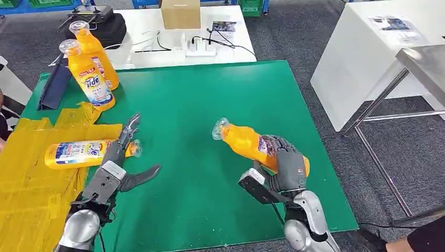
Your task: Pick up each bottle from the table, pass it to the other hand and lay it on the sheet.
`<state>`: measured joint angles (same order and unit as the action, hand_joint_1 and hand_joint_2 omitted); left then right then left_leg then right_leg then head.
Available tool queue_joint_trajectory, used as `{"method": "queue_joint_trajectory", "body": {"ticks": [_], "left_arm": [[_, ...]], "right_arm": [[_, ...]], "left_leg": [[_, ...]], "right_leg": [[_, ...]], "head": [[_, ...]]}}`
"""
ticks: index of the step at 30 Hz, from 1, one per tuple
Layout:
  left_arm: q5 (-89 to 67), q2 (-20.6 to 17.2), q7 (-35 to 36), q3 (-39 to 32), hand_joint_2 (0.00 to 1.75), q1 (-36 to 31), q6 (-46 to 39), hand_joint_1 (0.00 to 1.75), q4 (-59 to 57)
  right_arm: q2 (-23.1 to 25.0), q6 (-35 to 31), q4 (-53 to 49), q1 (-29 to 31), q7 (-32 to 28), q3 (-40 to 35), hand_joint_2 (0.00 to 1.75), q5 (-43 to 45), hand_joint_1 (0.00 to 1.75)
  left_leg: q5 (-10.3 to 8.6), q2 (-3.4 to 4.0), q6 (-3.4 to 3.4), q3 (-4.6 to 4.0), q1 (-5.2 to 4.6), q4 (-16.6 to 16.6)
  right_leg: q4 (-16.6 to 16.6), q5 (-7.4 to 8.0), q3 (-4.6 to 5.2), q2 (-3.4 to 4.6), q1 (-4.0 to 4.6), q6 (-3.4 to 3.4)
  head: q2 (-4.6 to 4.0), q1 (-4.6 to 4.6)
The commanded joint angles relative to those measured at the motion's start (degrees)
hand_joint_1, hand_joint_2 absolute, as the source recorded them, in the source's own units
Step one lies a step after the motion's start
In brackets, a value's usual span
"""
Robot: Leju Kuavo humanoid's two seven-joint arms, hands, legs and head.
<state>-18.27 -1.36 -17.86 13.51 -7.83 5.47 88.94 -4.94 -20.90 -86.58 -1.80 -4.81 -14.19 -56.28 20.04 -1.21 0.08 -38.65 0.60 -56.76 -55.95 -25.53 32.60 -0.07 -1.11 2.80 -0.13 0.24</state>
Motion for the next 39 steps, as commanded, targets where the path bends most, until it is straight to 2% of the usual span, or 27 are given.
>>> {"method": "queue_joint_trajectory", "body": {"ticks": [1,4,8,10,16,36,37,38,39], "left_arm": [[8.93,0.62,-0.57,2.33,1.75,-2.57,5.56,0.00,-3.27],[12.23,1.73,-0.83,4.46,1.75,-3.39,7.50,0.00,-3.89],[12.14,2.62,-1.24,6.19,1.75,-3.48,6.25,0.00,-3.54],[8.43,3.00,-1.34,7.51,1.75,-3.69,2.19,0.00,-3.08],[10.92,3.21,-1.13,8.90,1.75,-4.16,2.30,0.00,-3.19],[15.99,3.94,-1.83,12.85,1.75,-5.61,5.13,0.00,-4.86],[16.15,4.13,-1.83,12.89,1.75,-5.80,5.05,0.21,-5.36],[16.20,4.25,-1.82,12.92,1.75,-5.86,4.94,1.40,-5.57],[16.14,4.37,-1.84,12.92,1.75,-5.90,4.59,1.48,-5.80]], "right_arm": [[4.54,0.78,-0.43,3.00,-9.19,-4.03,1.75,10.38,1.75],[6.64,1.10,1.23,4.47,-12.49,-6.25,1.75,14.41,1.75],[7.54,2.84,3.34,5.66,-13.10,-8.29,1.75,16.25,1.75],[8.29,4.51,5.00,6.26,-13.52,-9.38,1.75,18.56,1.75],[9.87,7.04,8.67,8.06,-14.45,-11.76,1.75,21.92,1.75],[11.77,8.27,14.97,11.48,-15.30,-17.78,1.75,23.05,1.75],[11.79,8.32,15.16,11.48,-15.38,-18.36,1.75,22.98,1.75],[11.76,8.35,15.10,11.43,-15.42,-18.66,1.75,22.94,1.75],[11.74,8.34,14.96,11.34,-15.47,-19.05,1.75,22.93,1.75]], "left_leg": [[0.13,0.17,0.00,0.24,0.01,-0.06],[0.20,0.20,-0.01,0.32,0.04,-0.12],[0.09,0.15,0.01,0.20,0.01,-0.03],[0.10,0.13,0.01,0.24,0.02,-0.03],[0.07,0.13,0.00,0.18,0.04,0.00],[0.04,0.05,0.02,0.16,0.00,0.02],[0.13,0.11,0.02,0.31,0.02,-0.03],[0.05,0.06,0.01,0.19,0.00,0.01],[0.13,0.10,0.02,0.32,0.01,-0.03]], "right_leg": [[-0.02,-0.10,-0.23,0.07,0.04,-0.14],[-0.06,-0.15,-0.32,0.08,0.09,-0.19],[0.01,-0.05,-0.18,0.06,0.04,-0.11],[0.03,-0.06,-0.24,0.04,0.06,-0.11],[0.05,-0.03,-0.18,0.05,0.06,-0.10],[0.04,-0.04,-0.16,-0.01,0.02,-0.08],[0.05,-0.10,-0.32,0.01,0.06,-0.14],[0.04,-0.05,-0.19,0.00,0.03,-0.09],[0.04,-0.11,-0.34,0.00,0.05,-0.13]], "head": [[0.00,0.00],[0.00,0.00],[0.00,0.00],[0.00,0.00],[0.00,0.00],[0.00,0.00],[0.00,0.00],[0.00,0.00],[0.00,0.00]]}}
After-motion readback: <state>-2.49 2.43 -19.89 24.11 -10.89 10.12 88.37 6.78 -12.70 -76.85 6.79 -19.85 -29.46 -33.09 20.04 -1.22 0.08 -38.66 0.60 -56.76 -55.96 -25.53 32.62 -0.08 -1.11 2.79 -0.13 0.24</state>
